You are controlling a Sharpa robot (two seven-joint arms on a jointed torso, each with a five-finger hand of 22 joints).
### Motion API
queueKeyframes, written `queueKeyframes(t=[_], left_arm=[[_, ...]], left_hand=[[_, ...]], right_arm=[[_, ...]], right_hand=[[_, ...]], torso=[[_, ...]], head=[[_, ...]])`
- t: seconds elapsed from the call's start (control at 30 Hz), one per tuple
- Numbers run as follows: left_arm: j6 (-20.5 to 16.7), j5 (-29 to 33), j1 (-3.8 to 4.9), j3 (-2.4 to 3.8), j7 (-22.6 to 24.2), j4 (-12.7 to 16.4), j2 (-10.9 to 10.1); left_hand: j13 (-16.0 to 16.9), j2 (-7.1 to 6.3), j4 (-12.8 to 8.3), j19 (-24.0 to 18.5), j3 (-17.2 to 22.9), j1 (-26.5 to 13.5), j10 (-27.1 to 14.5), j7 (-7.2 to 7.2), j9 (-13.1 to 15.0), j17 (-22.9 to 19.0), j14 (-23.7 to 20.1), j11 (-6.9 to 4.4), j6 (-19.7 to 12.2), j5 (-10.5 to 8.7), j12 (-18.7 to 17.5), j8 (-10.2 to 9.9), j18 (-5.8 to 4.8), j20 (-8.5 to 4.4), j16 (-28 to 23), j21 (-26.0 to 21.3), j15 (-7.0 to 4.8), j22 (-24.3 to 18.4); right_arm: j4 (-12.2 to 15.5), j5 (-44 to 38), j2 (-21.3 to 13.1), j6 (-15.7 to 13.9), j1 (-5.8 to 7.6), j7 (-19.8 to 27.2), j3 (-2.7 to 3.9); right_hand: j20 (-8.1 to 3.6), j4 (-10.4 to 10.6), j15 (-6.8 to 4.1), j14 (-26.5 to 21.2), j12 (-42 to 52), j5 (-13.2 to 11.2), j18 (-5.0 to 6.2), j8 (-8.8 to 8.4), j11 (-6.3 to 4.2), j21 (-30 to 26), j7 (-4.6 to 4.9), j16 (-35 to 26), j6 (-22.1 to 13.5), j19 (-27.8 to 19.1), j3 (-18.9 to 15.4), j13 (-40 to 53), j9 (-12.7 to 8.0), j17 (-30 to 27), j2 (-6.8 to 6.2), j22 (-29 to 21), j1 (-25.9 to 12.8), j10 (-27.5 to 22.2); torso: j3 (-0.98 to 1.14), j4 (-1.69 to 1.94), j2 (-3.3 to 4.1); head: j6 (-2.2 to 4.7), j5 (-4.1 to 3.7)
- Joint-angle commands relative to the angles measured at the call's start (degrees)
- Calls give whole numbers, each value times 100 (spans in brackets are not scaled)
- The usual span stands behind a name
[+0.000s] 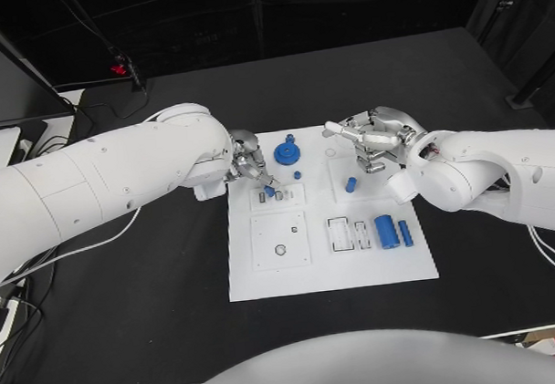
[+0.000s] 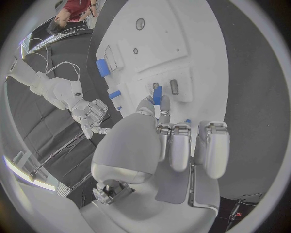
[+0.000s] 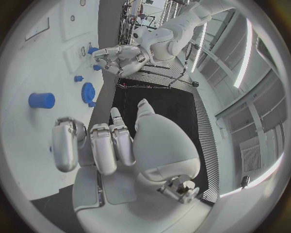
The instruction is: Assemble the parts on the task board
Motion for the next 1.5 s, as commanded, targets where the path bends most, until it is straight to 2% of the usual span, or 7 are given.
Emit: queueKeyframes(t=[0.03, 0.57, 0.7, 1.1, 1.5], left_arm=[[-501, 150, 12, 3, -139, 131, -56], [-1657, 215, 13, 1, -373, 904, -515], [-1897, 215, 8, 0, -379, 1059, -602], [-2155, 215, -42, -1, -338, 1212, -648], [-2224, 203, -165, -1, -314, 1263, -649]], left_hand=[[690, 362, -134, 525, 192, 424, 756, -18, 34, 1509, 610, -115, 78, 42, -31, 2, -14, -28, 5, -25, -8, 1478], [690, 347, -95, 506, 219, 413, 756, -20, 41, 1509, 610, -116, 94, 67, -31, 6, -8, -27, 5, -43, -6, 1470], [690, 347, -90, 499, 224, 413, 756, -21, 42, 1509, 610, -116, 96, 71, -31, 6, -6, -27, 5, -50, -5, 1467], [690, 344, -72, 491, 241, 416, 756, -22, 44, 1509, 610, -118, 94, 81, -31, 3, -3, -25, 5, -58, -4, 1464], [690, 336, -40, 478, 266, 419, 756, -22, 50, 1509, 610, -119, 91, 108, -31, 1, 1, -24, 5, -69, -2, 1458]], right_arm=[[8, 12, 1, 17, 0, 43, 2], [15, 12, -17, 16, -18, 59, 2], [17, 12, -17, 16, -19, 63, 2], [21, 12, -20, 10, -21, 71, 2], [32, 12, -33, 5, -22, 77, 2]], right_hand=[[8, -2, 33, 595, 15, -10, 55, 31, 44, -37, 84, 14, -46, -32, -27, 1508, 6, 1510, 47, 1108, 8, 597], [8, -2, 33, 595, 15, -10, 55, 31, 44, -37, 84, 14, -46, -32, -27, 1508, 6, 1510, 47, 1108, 8, 597], [8, -1, 34, 595, 15, -8, 56, 38, 44, -41, 85, 14, -50, -36, -33, 1508, 6, 1510, 51, 1106, 11, 597], [8, -1, 34, 595, 15, -8, 56, 38, 44, -41, 85, 14, -50, -36, -33, 1508, 6, 1510, 51, 1106, 11, 597], [8, -1, 34, 595, 15, -8, 56, 38, 44, -41, 85, 14, -50, -36, -33, 1508, 6, 1510, 51, 1106, 11, 597]], torso=[[-1, -3, 4], [2, 0, 3], [-1, -12, 3], [-3, -12, 4], [-1, -7, 5]], head=[[0, 4], [0, 8], [0, 23], [0, 42], [0, 33]])
